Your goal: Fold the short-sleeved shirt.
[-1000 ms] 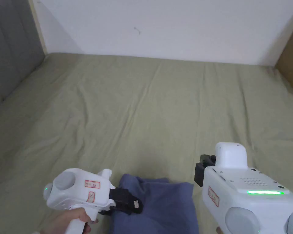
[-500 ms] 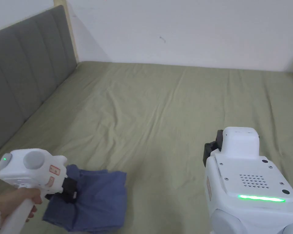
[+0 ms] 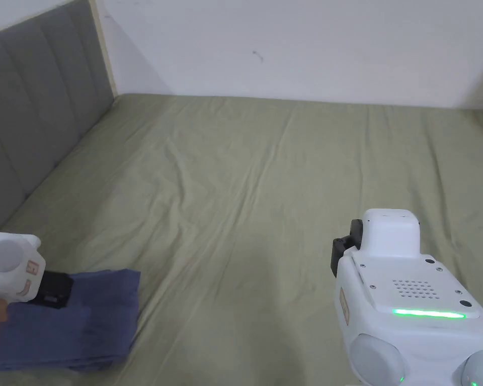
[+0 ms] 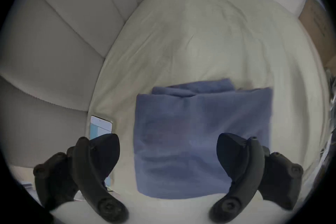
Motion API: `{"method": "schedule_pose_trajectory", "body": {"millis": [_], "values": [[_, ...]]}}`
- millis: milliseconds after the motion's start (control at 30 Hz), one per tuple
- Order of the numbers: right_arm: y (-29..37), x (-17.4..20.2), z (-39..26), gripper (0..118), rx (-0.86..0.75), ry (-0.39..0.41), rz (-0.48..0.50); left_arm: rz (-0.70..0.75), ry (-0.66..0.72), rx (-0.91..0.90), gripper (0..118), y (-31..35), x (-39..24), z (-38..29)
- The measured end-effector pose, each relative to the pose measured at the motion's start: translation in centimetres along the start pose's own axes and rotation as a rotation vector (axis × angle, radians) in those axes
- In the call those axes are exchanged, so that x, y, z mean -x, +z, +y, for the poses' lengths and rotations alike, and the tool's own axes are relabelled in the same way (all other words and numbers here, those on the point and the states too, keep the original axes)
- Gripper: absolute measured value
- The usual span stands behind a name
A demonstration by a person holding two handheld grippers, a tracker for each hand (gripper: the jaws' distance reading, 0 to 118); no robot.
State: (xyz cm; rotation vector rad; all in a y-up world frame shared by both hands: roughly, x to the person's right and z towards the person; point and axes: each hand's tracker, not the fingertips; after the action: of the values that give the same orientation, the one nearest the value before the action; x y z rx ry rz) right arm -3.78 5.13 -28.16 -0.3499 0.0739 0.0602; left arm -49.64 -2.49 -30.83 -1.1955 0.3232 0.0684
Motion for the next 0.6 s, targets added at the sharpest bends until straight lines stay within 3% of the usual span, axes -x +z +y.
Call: {"method": "schedule_pose_trajectory", "body": {"millis": [167,200,233,267,300,367,600], "values": [[0.2,-1.0,0.0,2,0.008,-0.016,0.006,-0.181,0.021,-0.077,97,4.9,-3.1,-1.0],[0.3,-1.3,0.0,2,0.008,-0.015,0.005,-0.211,0.021,-0.102,86,6.0,-4.1,-1.3],[0.4,-1.7,0.0,2,0.008,-0.015,0.006,-0.223,0.034,-0.13,50,7.0,-5.2,-1.9],[0.5,-2.0,0.0,2,0.011,-0.02,0.006,-0.244,0.025,-0.146,23,7.9,-6.5,-2.6],[0.7,-2.4,0.0,2,0.015,-0.03,0.008,-0.265,0.021,-0.169,10,8.9,-7.9,-3.5],[1.0,-3.3,-0.1,2,0.021,-0.043,0.013,-0.288,-0.028,-0.192,0,10.3,-10.7,-4.7],[2.3,-5.9,0.9,2,0.009,-0.075,0.007,-0.206,-0.079,-0.524,0,17.3,-18.2,-7.3]]}}
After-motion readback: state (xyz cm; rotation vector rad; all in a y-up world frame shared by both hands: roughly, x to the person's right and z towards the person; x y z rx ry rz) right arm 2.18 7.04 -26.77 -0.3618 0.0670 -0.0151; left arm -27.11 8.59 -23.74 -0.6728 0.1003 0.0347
